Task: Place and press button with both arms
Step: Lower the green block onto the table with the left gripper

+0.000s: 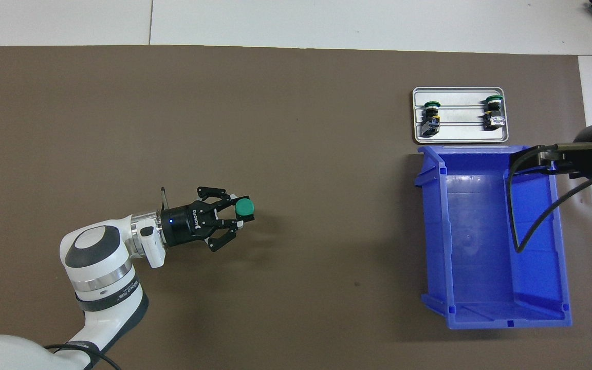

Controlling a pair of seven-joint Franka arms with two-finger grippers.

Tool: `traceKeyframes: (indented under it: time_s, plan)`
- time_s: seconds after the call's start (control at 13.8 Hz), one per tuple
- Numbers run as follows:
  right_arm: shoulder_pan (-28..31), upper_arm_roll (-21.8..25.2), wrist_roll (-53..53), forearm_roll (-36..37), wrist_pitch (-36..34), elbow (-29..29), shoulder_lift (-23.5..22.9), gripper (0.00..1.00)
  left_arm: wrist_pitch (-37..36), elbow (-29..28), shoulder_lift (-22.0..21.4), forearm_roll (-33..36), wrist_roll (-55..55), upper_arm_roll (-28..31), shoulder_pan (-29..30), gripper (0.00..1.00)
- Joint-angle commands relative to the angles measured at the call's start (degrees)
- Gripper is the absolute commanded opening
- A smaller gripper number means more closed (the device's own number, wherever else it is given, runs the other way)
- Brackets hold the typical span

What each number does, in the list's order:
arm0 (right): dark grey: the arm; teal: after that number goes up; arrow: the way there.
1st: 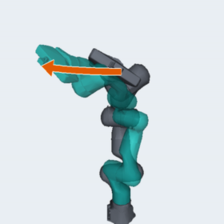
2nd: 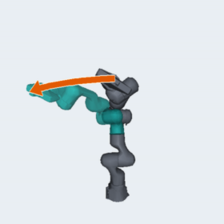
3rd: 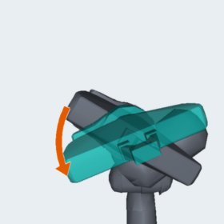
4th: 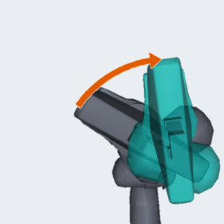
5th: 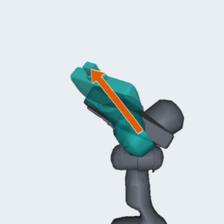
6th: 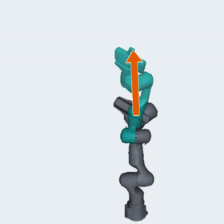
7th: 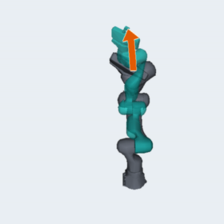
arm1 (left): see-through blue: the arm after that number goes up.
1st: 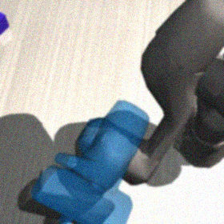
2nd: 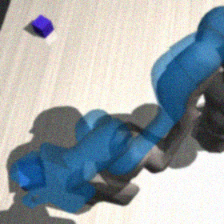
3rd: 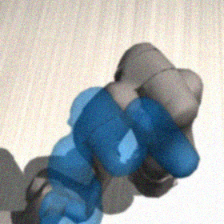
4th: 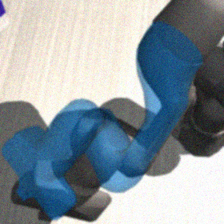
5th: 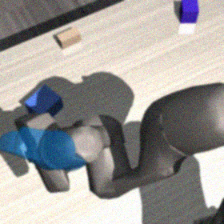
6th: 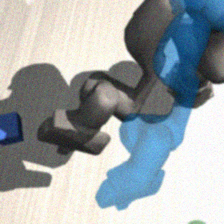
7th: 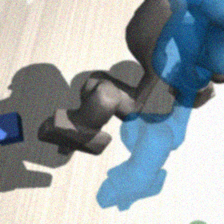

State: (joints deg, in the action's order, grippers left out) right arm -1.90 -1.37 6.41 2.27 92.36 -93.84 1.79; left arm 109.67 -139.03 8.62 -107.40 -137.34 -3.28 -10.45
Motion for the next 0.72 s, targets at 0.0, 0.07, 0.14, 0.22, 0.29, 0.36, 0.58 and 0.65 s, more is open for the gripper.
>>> traceKeyframes:
  time_s: [0.0,0.07,0.14,0.22,0.29,0.36,0.58,0.65]
  plan:
    - [0.6,-0.4,0.5,-1.2,0.6,-1.6,1.5,1.0,-1.9,-1.8,0.2,-1.5,-3.8,-0.3,1.1,0.3]
    - [0.6,-0.4,0.5,-1.2,0.7,-1.6,1.5,1.0,-1.9,-2.1,0.4,-1.5,-4.7,-0.3,1.1,0.3]
    - [0.6,-0.4,0.5,-1.2,0.7,-1.6,1.5,1.0,-1.7,-3.1,0.4,-1.5,-5.8,-0.3,1.2,0.3]
    - [0.6,-0.4,0.5,-1.2,0.6,-1.6,1.5,1.0,-1.7,-3.2,0.5,-1.5,-6.1,-0.3,1.4,0.3]
    - [0.6,-0.4,0.5,-1.2,0.7,-1.7,1.5,1.0,-1.7,-3.4,0.5,-1.5,-6.3,-0.2,1.4,0.31]
    - [0.6,-0.4,0.5,-1.2,0.6,-1.6,1.5,1.0,-1.7,-3.9,0.5,-1.5,-6.6,-0.2,1.4,0.32]
    - [0.6,-0.4,0.5,-1.2,0.6,-1.6,1.5,1.0,-2.4,-3.3,3.9,-1.5,-9.6,-0.2,1.6,0.33]
    - [0.6,-0.4,0.5,-1.2,0.7,-1.7,1.5,1.0,-5.8,-2.6,6.7,-1.5,-12.3,-0.1,2.4,0.34]
